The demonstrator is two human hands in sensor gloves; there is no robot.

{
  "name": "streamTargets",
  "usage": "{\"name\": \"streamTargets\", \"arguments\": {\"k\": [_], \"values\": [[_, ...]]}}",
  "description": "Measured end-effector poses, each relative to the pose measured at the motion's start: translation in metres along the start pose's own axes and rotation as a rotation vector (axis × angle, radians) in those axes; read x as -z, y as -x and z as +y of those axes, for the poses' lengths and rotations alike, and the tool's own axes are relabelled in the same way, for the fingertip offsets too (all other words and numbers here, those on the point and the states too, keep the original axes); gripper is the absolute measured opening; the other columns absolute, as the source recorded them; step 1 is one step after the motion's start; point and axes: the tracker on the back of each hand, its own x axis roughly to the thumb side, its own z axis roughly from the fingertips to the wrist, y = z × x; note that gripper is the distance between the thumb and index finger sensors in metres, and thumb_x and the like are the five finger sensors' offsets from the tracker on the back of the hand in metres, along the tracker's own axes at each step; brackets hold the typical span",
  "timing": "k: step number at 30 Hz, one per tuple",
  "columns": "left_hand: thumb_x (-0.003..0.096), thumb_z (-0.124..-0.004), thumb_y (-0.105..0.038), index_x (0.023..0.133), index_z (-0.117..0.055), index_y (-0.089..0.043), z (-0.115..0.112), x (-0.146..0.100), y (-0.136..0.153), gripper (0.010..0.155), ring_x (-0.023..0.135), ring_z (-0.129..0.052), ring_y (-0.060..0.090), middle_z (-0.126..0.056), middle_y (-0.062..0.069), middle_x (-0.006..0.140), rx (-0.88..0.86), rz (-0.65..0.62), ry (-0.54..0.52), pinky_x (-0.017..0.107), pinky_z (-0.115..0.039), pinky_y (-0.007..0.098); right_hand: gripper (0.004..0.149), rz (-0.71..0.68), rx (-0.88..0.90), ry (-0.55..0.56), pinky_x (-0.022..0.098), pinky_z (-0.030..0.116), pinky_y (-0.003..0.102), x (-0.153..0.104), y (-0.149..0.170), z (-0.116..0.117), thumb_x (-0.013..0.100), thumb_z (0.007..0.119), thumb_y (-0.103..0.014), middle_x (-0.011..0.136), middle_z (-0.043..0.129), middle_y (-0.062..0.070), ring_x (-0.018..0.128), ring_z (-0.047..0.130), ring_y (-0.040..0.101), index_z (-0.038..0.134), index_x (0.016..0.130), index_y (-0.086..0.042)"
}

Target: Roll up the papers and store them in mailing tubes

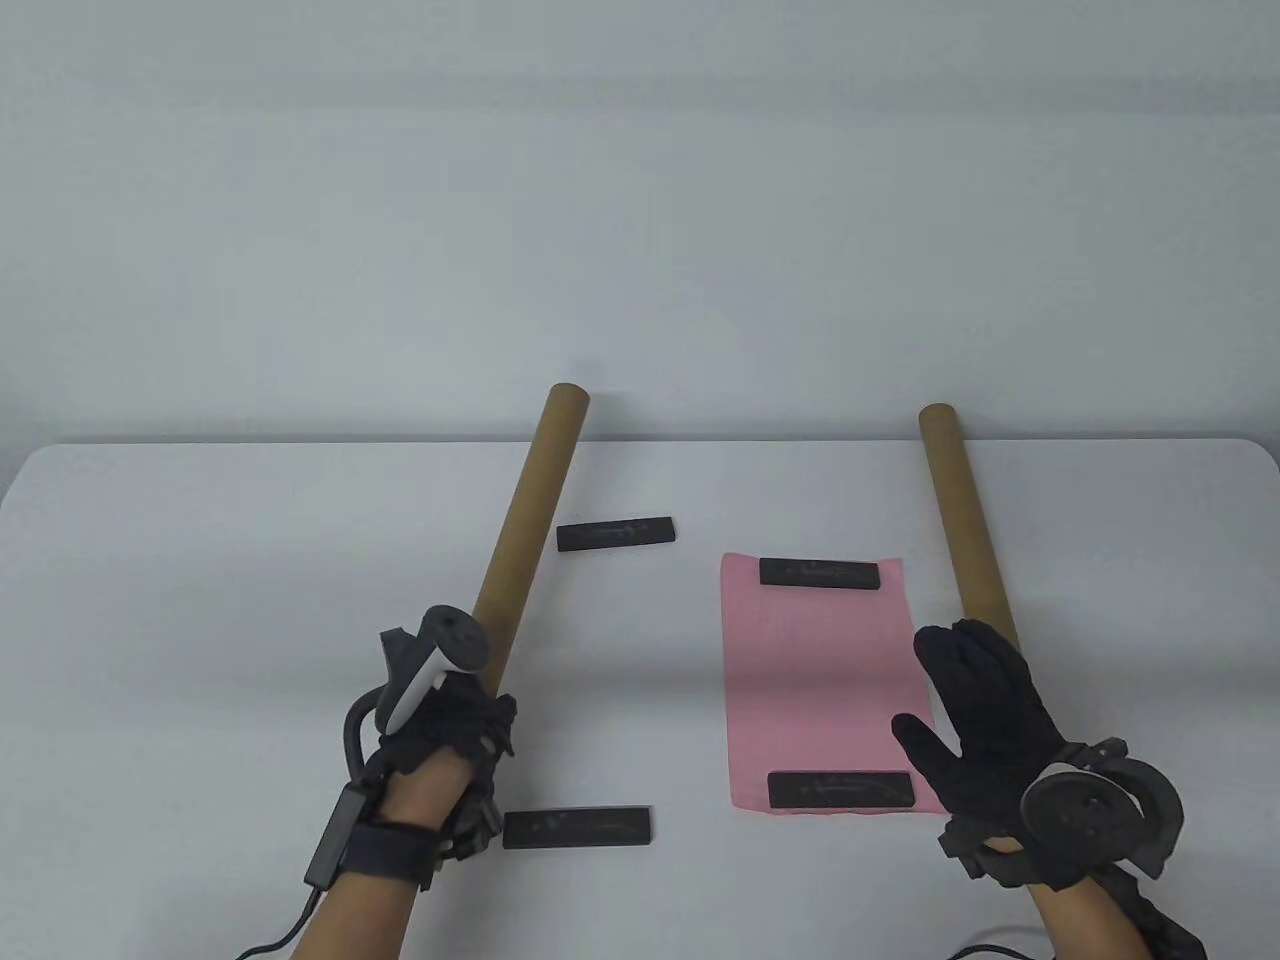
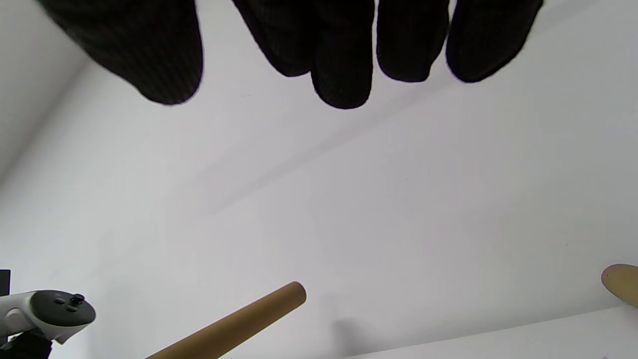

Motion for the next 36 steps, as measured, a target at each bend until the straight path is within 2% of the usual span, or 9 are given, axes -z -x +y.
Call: {"name": "streamTargets", "arguments": {"k": [9,12,18,24,32,36], "values": [[0.0459,-0.071,-0.056,0.103,-0.004,-0.022,0.011,0.035,0.000,0.094,0.077,-0.085,0.032,-0.056,0.019,0.097,0.055,0.195,0.001,0.056,-0.082,0.043,0.077,-0.056,-0.068,-0.060,0.066,0.063,0.071,0.000,-0.012,0.008,0.052,0.079,-0.052,0.106,0.071,0.021,0.101,0.063,0.058,0.060,0.111,-0.007],[0.0458,-0.070,-0.056,0.102,-0.003,-0.021,0.011,0.043,-0.001,0.094,0.077,-0.085,0.032,-0.055,0.019,0.098,0.135,0.257,-0.013,0.056,-0.082,0.042,0.077,-0.053,-0.057,-0.079,0.066,0.063,0.071,0.001,-0.013,0.010,0.052,0.079,-0.052,0.106,0.071,0.022,0.101,0.062,0.058,0.060,0.111,-0.007],[0.0456,-0.070,-0.056,0.102,-0.003,-0.021,0.009,0.058,-0.003,0.094,0.078,-0.084,0.032,-0.055,0.019,0.098,0.167,0.316,-0.005,0.057,-0.082,0.042,0.077,-0.103,-0.081,-0.112,0.066,0.062,0.071,0.001,-0.026,0.015,0.052,0.079,-0.052,0.107,0.071,0.021,0.102,0.061,0.058,0.059,0.111,-0.007],[0.0456,-0.068,-0.056,0.101,0.000,-0.019,0.005,0.068,-0.009,0.095,0.080,-0.082,0.032,-0.052,0.018,0.099,0.165,0.322,0.030,0.058,-0.081,0.042,0.078,-0.112,-0.079,-0.152,0.067,0.061,0.072,0.001,-0.029,0.021,0.052,0.078,-0.052,0.107,0.070,0.022,0.102,0.060,0.059,0.059,0.112,-0.007],[0.0443,-0.065,-0.058,0.101,-0.002,-0.016,-0.005,0.075,-0.015,0.095,0.079,-0.081,0.032,-0.051,0.017,0.099,0.258,0.339,0.019,0.056,-0.081,0.040,0.078,-0.112,-0.081,-0.185,0.066,0.061,0.072,0.001,-0.029,0.023,0.052,0.078,-0.052,0.107,0.070,0.022,0.102,0.059,0.059,0.059,0.112,-0.006],[0.0447,-0.065,-0.057,0.100,0.001,-0.016,-0.004,0.077,-0.013,0.095,0.080,-0.079,0.033,-0.048,0.017,0.100,0.227,0.328,0.052,0.057,-0.079,0.041,0.078,-0.108,-0.080,-0.201,0.066,0.061,0.072,0.002,-0.029,0.025,0.052,0.078,-0.052,0.107,0.070,0.022,0.102,0.059,0.059,0.059,0.112,-0.006]]}}
